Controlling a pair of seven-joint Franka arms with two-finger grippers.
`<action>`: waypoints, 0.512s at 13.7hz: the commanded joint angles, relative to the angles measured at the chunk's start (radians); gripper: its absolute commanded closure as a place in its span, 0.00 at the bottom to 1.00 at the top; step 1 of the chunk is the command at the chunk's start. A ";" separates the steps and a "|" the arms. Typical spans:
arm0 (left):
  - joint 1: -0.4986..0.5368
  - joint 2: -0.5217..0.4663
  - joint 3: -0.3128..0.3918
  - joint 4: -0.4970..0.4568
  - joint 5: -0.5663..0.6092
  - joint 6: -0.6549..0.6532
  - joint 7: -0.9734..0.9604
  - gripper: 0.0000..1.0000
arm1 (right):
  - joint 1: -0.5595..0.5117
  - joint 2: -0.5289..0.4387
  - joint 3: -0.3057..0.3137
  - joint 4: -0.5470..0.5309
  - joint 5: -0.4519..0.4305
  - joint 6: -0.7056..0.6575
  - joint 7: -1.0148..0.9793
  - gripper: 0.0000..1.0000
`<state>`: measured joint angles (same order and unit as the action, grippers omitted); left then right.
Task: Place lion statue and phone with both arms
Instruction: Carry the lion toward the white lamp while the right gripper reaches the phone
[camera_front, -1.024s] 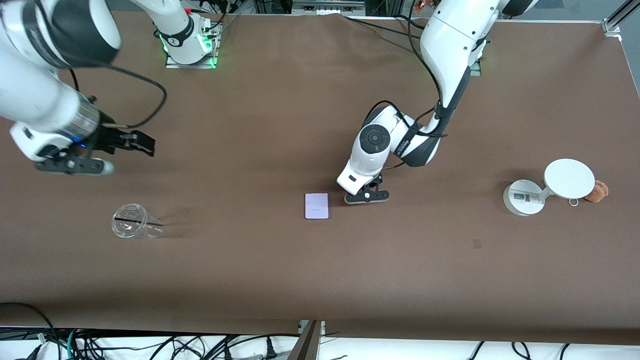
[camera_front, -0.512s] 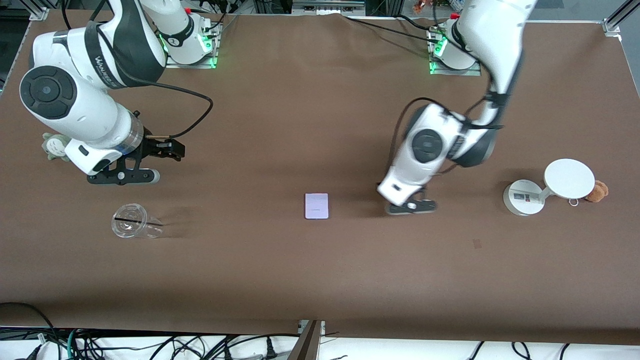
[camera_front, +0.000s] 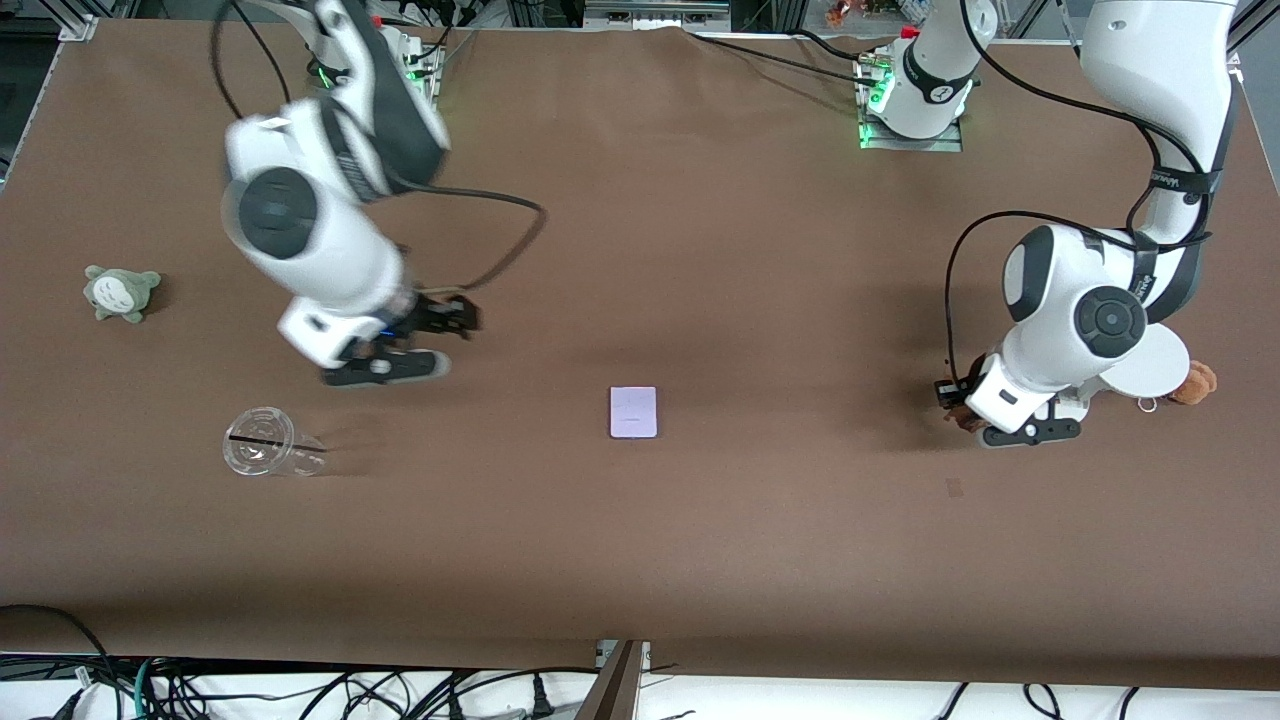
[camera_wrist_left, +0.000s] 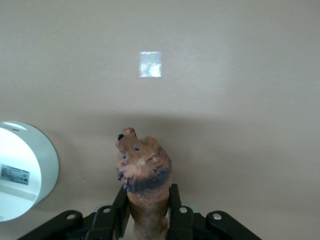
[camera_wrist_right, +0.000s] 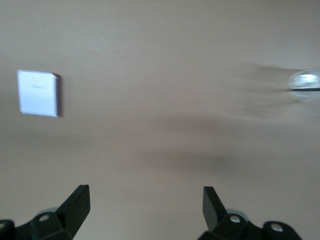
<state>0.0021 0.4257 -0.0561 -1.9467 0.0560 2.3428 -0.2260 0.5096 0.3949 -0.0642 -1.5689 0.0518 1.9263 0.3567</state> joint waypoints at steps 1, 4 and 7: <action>0.042 -0.039 -0.019 -0.138 0.022 0.140 0.064 1.00 | 0.067 0.099 -0.005 0.056 0.026 0.097 0.210 0.00; 0.079 -0.033 -0.015 -0.208 0.033 0.248 0.150 1.00 | 0.159 0.178 -0.006 0.058 0.034 0.227 0.362 0.00; 0.131 -0.024 -0.016 -0.225 0.074 0.286 0.186 1.00 | 0.204 0.269 -0.008 0.067 0.028 0.431 0.459 0.00</action>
<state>0.0943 0.4255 -0.0564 -2.1428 0.0924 2.6071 -0.0731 0.6877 0.5998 -0.0613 -1.5427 0.0749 2.2728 0.7603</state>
